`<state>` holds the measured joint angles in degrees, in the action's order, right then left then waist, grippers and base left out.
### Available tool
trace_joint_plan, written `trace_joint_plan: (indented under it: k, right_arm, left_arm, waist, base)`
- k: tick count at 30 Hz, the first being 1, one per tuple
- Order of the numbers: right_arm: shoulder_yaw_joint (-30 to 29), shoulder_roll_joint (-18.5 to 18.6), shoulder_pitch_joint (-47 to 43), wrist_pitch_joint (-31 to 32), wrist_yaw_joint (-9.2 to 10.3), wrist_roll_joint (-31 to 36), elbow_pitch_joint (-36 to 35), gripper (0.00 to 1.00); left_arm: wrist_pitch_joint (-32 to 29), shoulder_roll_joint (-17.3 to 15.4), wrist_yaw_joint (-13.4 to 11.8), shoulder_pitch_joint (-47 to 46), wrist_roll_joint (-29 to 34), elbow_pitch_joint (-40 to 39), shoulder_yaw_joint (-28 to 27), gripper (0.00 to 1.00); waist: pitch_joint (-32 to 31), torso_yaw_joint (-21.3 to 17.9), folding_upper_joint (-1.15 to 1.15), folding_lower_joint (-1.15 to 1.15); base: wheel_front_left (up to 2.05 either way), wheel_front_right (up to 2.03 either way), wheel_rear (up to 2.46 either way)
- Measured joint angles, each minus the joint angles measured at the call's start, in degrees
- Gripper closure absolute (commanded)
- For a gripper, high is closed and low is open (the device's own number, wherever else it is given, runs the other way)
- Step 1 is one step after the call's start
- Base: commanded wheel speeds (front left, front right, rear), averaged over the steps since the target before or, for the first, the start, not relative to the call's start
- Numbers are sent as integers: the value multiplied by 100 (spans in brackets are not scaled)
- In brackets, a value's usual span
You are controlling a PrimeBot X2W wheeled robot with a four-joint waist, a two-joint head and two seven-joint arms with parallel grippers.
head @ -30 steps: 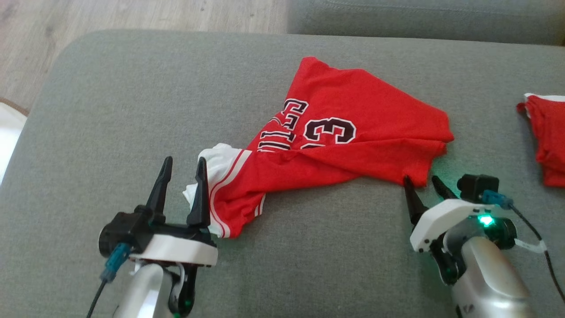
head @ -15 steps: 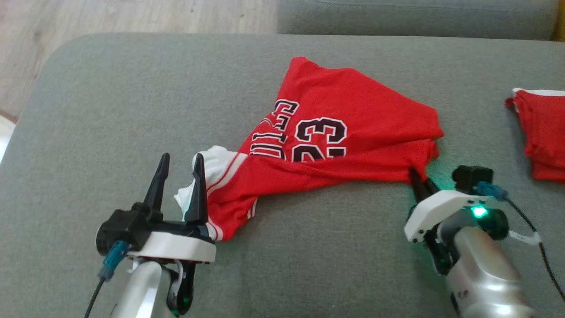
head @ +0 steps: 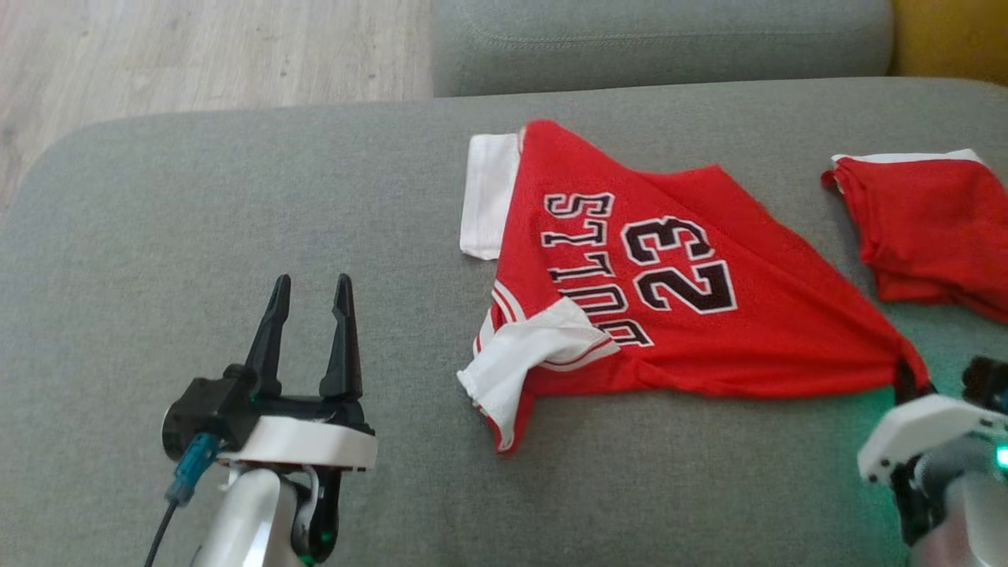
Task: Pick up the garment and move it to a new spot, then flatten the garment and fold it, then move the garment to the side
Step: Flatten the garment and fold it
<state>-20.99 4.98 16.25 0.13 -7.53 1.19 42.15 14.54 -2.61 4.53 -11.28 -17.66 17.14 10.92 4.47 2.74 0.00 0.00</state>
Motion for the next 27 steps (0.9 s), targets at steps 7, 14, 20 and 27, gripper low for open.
trace_joint_plan:
  k: [7,14,20,27]
  right_arm:
    - [-215,-253,-376,316,0,372,-927,0]
    - [1287,-235,-383,-489,0,-486,-1730,0]
    - [2558,-235,-696,-839,0,-1161,-2239,0]
    - [2713,-233,-972,-854,0,-1238,-2295,0]
  left_arm:
    - [0,0,1,2,8,2,-11,0]
    - [0,2,5,2,9,2,-20,0]
    - [0,2,21,16,59,-15,-26,0]
    - [0,1,53,107,59,-41,-31,0]
  waist:
    - [-66,-67,0,0]
    - [-91,-57,0,0]
    - [-109,-20,0,0]
    - [-91,19,0,0]
  base:
    - [0,0,0]
    - [0,0,0]
    - [0,0,0]
    - [0,0,0]
